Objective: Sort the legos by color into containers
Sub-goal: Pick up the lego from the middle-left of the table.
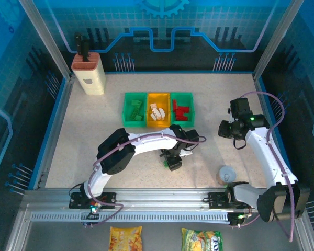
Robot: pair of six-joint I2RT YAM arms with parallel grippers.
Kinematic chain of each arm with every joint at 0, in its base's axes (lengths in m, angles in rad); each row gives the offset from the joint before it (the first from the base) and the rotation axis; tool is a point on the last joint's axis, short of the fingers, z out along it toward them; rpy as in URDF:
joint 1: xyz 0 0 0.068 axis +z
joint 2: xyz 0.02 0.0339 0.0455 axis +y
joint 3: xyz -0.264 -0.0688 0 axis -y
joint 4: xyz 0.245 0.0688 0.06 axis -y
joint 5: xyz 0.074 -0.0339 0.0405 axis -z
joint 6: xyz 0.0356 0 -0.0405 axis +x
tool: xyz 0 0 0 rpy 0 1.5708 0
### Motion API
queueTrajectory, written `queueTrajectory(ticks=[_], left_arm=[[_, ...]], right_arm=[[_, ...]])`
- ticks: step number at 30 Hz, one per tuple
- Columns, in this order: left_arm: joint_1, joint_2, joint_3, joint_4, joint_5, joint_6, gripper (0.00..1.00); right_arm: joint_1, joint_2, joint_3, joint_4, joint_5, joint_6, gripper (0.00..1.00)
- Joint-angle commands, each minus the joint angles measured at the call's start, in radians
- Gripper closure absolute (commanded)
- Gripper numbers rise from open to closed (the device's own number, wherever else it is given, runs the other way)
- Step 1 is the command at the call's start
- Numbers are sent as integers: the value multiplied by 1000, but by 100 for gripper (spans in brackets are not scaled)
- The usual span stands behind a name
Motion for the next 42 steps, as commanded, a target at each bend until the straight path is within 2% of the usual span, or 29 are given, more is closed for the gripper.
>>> queueTrajectory(ticks=[1, 19, 29, 38, 42], left_arm=[[-8, 30, 29, -43, 14, 22, 36], [-8, 51, 28, -50, 20, 39, 57], [11, 14, 24, -61, 20, 31, 59], [113, -109, -60, -17, 55, -6, 61], [176, -177, -109, -1, 65, -23, 65]], right_arm=[[-15, -19, -7, -32, -21, -14, 59], [-15, -31, -6, -44, -31, -16, 59], [-16, -25, -5, -41, -33, -18, 60], [-14, -23, -5, -42, -31, -17, 60], [-15, -25, -6, -43, -31, -18, 60]])
